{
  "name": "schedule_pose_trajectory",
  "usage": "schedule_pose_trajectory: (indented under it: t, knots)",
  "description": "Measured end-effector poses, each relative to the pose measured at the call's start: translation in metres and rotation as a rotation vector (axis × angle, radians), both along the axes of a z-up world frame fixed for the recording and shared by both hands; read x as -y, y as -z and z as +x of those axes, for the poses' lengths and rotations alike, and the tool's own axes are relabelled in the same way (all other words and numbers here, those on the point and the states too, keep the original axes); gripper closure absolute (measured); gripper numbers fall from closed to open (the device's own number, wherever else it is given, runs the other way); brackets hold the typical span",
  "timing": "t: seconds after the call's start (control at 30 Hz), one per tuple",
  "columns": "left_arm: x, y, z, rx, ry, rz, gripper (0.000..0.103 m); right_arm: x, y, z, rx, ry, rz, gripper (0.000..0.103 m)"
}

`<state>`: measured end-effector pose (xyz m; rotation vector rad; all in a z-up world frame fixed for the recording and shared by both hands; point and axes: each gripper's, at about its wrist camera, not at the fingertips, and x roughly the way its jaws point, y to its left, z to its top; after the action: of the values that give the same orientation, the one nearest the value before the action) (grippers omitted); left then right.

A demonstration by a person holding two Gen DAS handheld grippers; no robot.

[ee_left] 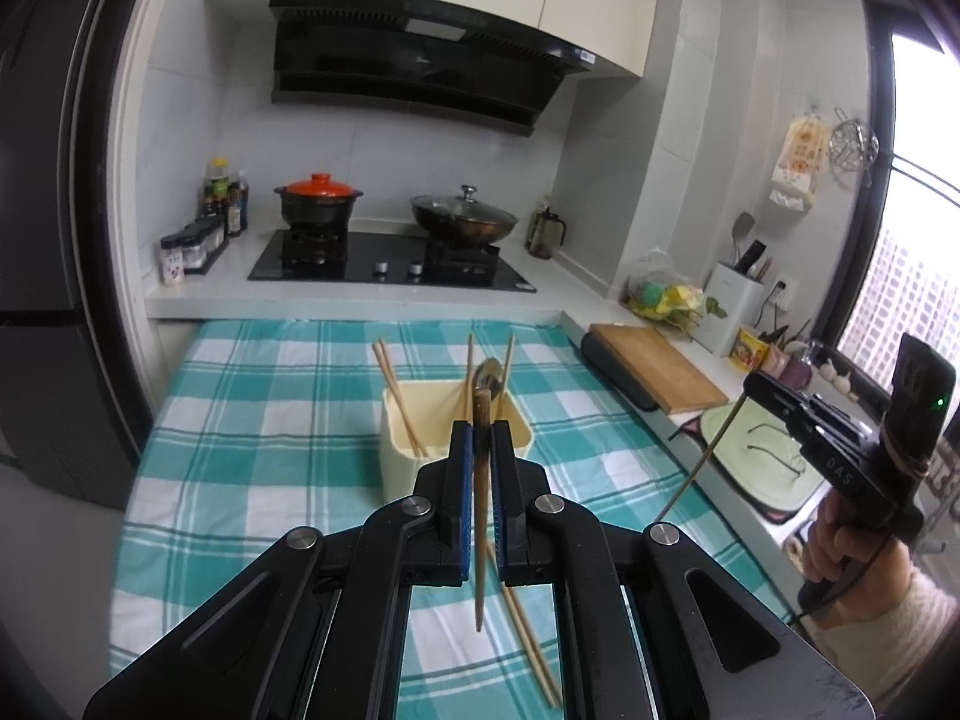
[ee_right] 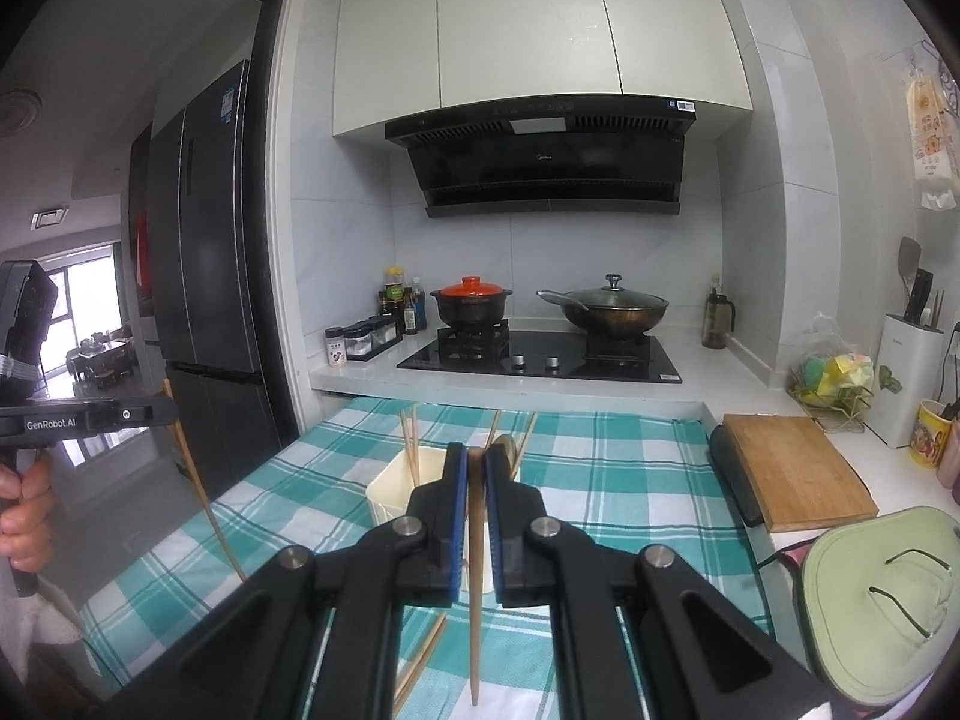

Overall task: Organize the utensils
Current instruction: 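Carry the chopstick in the left tool over the caddy while the right tool carries another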

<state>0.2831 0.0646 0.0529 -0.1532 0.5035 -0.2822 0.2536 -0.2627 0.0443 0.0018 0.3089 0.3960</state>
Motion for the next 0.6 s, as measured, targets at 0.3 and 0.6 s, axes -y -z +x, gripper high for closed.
schedule_pose_trajectory:
  t: [0.3, 0.6]
  knots:
    - [0.005, -0.047, 0.056, 0.098, -0.039, 0.013, 0.099, -0.018, -0.039, 0.057, 0.085, -0.007, -0.011, 0.097]
    - [0.02, -0.041, 0.143, 0.113, -0.103, 0.0, 0.099, -0.034, -0.043, 0.138, 0.11, -0.006, 0.073, 0.097]
